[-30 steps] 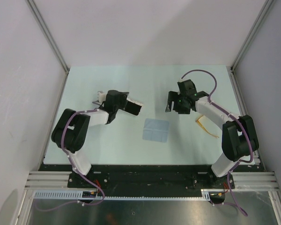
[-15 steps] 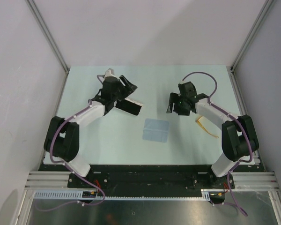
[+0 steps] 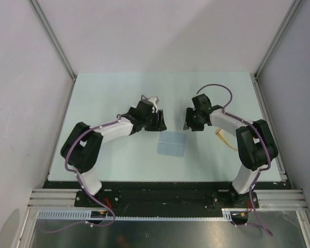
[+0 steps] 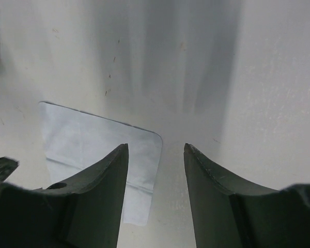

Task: Organize the sunglasses
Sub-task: Pick up the glasses cleaning cloth from the center of the board.

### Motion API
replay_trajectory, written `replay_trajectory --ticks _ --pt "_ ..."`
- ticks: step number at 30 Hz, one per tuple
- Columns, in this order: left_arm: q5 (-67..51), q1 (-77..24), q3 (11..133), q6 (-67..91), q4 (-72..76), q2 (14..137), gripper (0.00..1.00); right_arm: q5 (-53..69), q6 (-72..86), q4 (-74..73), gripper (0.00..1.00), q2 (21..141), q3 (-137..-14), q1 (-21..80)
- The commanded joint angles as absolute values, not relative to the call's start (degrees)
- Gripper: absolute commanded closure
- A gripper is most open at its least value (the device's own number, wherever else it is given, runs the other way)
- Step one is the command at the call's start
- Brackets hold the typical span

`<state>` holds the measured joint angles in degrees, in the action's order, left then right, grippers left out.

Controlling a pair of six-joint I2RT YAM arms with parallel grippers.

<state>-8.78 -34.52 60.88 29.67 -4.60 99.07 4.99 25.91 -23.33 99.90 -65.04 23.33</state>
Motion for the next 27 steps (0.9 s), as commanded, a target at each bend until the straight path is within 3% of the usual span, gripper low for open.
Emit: replay_trajectory --ticks 1,13,17,27 --pt "-6.42 -35.41 63.37 25.84 -6.42 102.03 0.4 4.75 25.58 -22.67 0.49 101.6 -65.21 24.61" --pt "-3.87 -35.95 65.83 25.84 -6.42 107.57 0.44 3.08 24.43 -23.38 0.51 103.88 -65.21 25.31" --pt "-3.69 -36.12 66.88 25.93 -6.42 109.25 0.52 2.9 24.17 -23.82 0.51 104.33 -65.21 25.05" --pt "-1.76 -38.41 65.74 24.43 -6.42 110.13 0.61 4.04 23.47 -23.99 0.54 105.03 -65.21 25.22"
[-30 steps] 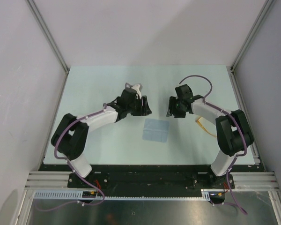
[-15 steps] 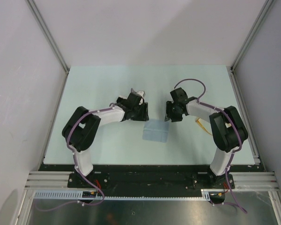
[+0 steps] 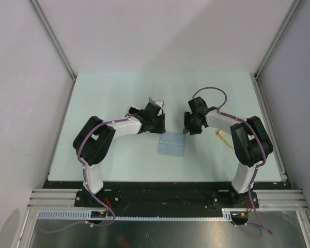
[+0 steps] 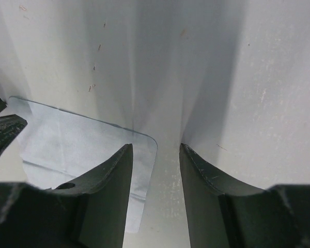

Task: Organize the sunglasses
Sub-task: Pick up the glasses cleaning cloth from the center of the board.

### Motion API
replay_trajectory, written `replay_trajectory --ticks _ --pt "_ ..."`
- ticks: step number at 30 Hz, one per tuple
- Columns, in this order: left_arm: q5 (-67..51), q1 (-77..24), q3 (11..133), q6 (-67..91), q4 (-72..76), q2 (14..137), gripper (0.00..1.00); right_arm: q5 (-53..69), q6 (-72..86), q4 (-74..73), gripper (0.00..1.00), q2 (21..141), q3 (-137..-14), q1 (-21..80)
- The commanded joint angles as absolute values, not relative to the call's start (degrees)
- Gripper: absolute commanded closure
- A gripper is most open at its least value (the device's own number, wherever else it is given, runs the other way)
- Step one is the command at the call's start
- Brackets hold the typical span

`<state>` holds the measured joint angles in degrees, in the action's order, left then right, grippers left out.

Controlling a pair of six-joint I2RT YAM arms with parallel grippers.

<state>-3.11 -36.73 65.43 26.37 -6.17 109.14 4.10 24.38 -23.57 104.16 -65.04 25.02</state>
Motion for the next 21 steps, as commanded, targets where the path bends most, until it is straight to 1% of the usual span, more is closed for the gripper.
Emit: replay_trajectory --ticks 1,10,11,14,18,21 --pt "-1.67 -38.5 65.48 24.43 -6.42 110.04 0.62 4.04 23.47 -23.91 0.54 105.12 -65.3 25.31" --pt "-0.18 -38.58 65.04 25.14 -6.86 110.3 0.67 4.92 23.12 -23.91 0.61 105.91 -65.21 25.58" --pt "-0.09 -38.58 65.21 25.22 -6.94 110.39 0.67 5.36 23.03 -23.73 0.64 106.0 -65.21 25.66" --pt "2.11 -38.5 65.83 25.22 -7.29 110.74 0.69 6.15 23.11 -23.38 0.69 106.35 -65.22 25.84" --pt "2.2 -38.5 66.44 25.31 -7.73 111.44 0.74 7.12 23.03 -22.94 0.7 106.61 -65.21 26.02" --pt "2.11 -38.58 66.71 25.23 -7.82 111.62 0.75 7.65 23.03 -23.11 0.7 106.7 -65.21 26.45"
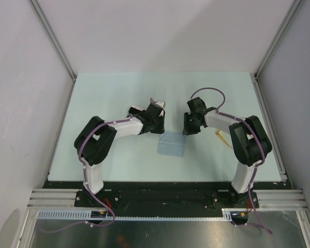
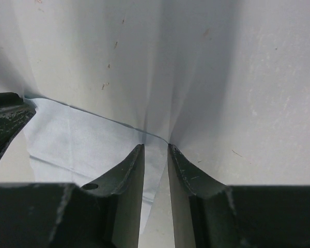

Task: Organize the sunglasses
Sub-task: Pick up the glasses cleaning cloth from the center of the board.

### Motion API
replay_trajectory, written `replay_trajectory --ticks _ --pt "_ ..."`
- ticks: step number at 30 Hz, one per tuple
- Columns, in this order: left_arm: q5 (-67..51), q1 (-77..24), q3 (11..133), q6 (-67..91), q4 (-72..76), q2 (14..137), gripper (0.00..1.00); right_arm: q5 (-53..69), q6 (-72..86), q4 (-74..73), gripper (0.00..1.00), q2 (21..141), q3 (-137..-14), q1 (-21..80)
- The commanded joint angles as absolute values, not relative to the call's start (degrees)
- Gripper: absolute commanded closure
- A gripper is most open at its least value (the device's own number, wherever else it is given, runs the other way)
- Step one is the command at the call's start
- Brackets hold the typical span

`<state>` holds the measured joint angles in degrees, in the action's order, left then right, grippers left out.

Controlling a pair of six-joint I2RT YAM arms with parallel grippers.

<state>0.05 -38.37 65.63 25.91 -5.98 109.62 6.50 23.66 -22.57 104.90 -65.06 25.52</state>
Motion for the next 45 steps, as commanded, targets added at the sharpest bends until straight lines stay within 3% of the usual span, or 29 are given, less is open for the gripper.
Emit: replay_trajectory --ticks 1,10,19,21,25,45 --pt "2.02 -38.5 66.62 25.14 -7.82 111.62 0.76 7.56 22.94 -23.03 0.71 106.79 -65.21 26.54" --pt "1.76 -38.58 66.27 24.61 -8.09 111.8 0.78 7.74 23.03 -23.29 0.75 107.75 -65.22 27.16" --pt "1.05 -38.5 66.45 24.17 -8.09 111.97 0.86 6.68 23.03 -23.12 0.86 107.67 -65.3 26.98" --pt "0.97 -38.5 66.53 24.08 -8.0 112.06 0.88 6.59 22.76 -23.2 0.94 107.32 -65.21 26.9" --pt "0.62 -38.58 66.8 23.64 -8.09 111.97 1.0 7.03 22.33 -22.59 1.0 106.79 -65.21 26.89" --pt "-1.49 -38.58 63.81 21.97 -8.61 103.37 1.0 4.66 20.48 -24.78 1.0 99.49 -65.21 28.91"
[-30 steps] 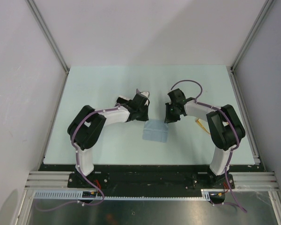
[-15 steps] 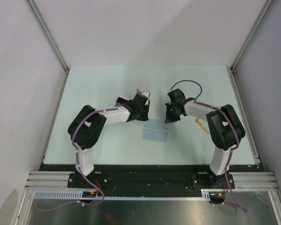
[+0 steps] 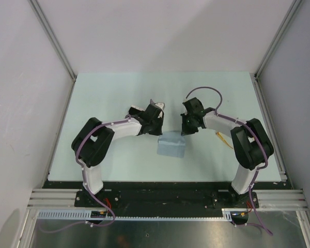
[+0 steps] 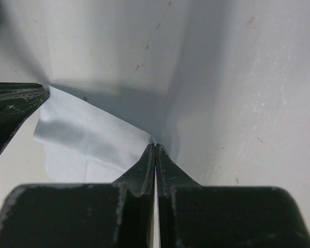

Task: Organize the sunglasses
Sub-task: Pick up the glasses cleaning cloth from the center of the board, then place the glasses cleaning cloth at the center of the board.

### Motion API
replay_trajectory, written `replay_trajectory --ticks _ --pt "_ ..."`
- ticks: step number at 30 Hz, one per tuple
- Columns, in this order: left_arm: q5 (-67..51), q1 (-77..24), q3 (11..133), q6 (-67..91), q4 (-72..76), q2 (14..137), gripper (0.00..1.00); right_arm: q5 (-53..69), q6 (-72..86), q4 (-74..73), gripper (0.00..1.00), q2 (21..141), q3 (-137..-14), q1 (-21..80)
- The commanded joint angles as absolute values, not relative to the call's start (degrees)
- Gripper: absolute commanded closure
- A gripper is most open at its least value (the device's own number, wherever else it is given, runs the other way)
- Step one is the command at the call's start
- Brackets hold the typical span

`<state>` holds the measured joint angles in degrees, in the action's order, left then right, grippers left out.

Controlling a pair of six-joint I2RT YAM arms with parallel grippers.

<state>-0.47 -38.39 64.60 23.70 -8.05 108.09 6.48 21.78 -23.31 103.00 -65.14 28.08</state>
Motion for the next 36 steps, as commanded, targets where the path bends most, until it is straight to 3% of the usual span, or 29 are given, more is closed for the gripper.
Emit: replay_trajectory --ticks 1,36 --pt "-1.49 -38.58 63.63 21.97 -8.61 103.01 1.0 4.66 20.48 -24.96 1.0 99.14 -65.21 29.0" --pt "-4.4 -42.01 60.64 16.26 -7.47 97.38 1.0 0.97 19.43 -27.6 1.0 92.73 -60.21 33.75"
